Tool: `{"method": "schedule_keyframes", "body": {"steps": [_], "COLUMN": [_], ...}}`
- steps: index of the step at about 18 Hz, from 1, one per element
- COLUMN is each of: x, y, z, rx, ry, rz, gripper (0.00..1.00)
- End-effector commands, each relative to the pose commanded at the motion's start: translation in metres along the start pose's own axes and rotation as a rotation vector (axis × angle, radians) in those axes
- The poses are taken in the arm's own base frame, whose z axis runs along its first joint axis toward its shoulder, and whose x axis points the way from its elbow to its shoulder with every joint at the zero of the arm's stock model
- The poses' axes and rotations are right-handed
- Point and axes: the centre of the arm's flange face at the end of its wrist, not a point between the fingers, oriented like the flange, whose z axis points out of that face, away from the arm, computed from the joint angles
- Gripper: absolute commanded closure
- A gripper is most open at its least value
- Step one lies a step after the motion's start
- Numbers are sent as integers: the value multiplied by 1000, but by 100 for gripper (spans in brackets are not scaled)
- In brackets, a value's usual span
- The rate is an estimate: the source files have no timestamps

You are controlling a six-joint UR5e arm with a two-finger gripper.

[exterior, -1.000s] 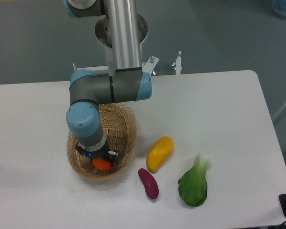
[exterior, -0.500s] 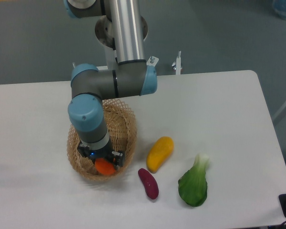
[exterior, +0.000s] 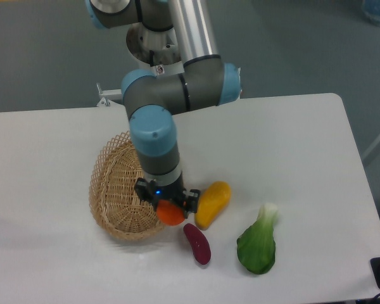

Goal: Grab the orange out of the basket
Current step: 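Lift the orange out of the basket and carry it beside the yellow pepper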

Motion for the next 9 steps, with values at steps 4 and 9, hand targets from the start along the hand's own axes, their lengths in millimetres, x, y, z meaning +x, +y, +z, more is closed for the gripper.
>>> {"method": "schedule_keyframes", "body": {"steps": [4, 9], "x": [-19, -48], "y": [9, 22], "z": [-4, -5], "rx": [1, -6], "ry": [-9, -23], "rz": [23, 111], "gripper": [63, 63]}}
